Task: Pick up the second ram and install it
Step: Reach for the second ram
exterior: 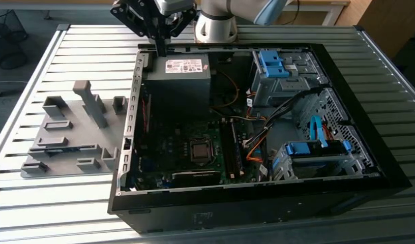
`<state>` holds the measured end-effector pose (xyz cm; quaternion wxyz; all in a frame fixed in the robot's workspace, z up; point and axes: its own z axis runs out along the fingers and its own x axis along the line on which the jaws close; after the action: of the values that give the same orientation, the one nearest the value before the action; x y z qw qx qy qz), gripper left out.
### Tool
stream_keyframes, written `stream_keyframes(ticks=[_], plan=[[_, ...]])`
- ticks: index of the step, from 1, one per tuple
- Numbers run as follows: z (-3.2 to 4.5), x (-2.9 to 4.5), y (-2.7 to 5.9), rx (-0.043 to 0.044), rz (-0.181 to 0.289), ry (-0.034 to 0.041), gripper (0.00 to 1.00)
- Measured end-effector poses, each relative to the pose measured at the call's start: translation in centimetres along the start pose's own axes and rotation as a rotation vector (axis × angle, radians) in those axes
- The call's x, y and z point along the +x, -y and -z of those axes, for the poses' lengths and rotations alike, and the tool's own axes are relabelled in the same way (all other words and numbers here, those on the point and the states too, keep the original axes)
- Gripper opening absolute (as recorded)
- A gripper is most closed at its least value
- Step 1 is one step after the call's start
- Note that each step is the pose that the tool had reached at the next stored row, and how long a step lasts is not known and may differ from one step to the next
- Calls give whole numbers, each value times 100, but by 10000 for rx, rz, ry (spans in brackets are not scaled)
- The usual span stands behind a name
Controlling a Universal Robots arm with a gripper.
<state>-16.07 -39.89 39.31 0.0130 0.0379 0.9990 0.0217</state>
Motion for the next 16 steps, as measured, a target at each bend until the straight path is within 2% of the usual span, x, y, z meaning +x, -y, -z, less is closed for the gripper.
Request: stream_keyframes(ticks=[1,16], plan=[[-1,28,2,0,0,0,10],[-2,67,5,-1,0,1,10]])
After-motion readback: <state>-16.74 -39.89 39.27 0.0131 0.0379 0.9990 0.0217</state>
